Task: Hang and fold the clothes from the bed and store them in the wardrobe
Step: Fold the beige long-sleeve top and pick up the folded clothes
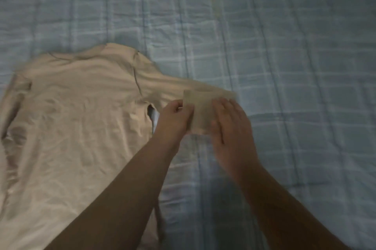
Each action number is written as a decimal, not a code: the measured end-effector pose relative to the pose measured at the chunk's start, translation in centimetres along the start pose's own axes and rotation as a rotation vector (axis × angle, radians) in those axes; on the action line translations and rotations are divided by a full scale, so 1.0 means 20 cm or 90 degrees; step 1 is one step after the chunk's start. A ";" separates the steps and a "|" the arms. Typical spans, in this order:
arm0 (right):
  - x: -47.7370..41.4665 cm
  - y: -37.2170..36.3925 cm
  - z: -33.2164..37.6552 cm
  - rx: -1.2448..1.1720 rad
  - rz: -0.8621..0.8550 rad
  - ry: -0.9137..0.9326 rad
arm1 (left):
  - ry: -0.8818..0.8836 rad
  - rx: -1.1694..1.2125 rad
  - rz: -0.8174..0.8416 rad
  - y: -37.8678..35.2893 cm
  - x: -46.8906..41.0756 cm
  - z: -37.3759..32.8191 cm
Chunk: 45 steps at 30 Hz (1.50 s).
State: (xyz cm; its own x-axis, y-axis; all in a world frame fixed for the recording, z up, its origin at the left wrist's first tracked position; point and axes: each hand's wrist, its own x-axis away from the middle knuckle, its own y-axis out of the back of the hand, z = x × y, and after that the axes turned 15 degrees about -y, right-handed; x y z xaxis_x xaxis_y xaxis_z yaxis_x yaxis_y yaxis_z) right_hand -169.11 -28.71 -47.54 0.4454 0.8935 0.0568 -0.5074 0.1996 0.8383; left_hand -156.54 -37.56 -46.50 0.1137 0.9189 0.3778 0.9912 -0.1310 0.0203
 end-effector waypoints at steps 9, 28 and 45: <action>-0.05 -0.67 0.90 0.204 0.073 -0.006 | -0.111 -0.148 -0.030 1.07 -0.33 -0.16; -0.07 -1.63 1.95 0.272 0.152 0.085 | -0.065 -0.420 -0.098 2.46 -0.81 0.01; 0.19 -1.66 2.08 0.221 0.131 0.215 | 0.043 -0.310 -0.193 2.86 -0.35 0.08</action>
State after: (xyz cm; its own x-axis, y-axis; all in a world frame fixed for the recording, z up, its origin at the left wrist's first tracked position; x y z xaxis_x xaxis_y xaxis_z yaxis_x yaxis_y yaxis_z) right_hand -119.88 -48.58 -52.53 0.0702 0.9916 0.1090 -0.2590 -0.0874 0.9619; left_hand -100.52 -50.93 -49.45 -0.1912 0.9184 0.3463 0.8316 -0.0359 0.5542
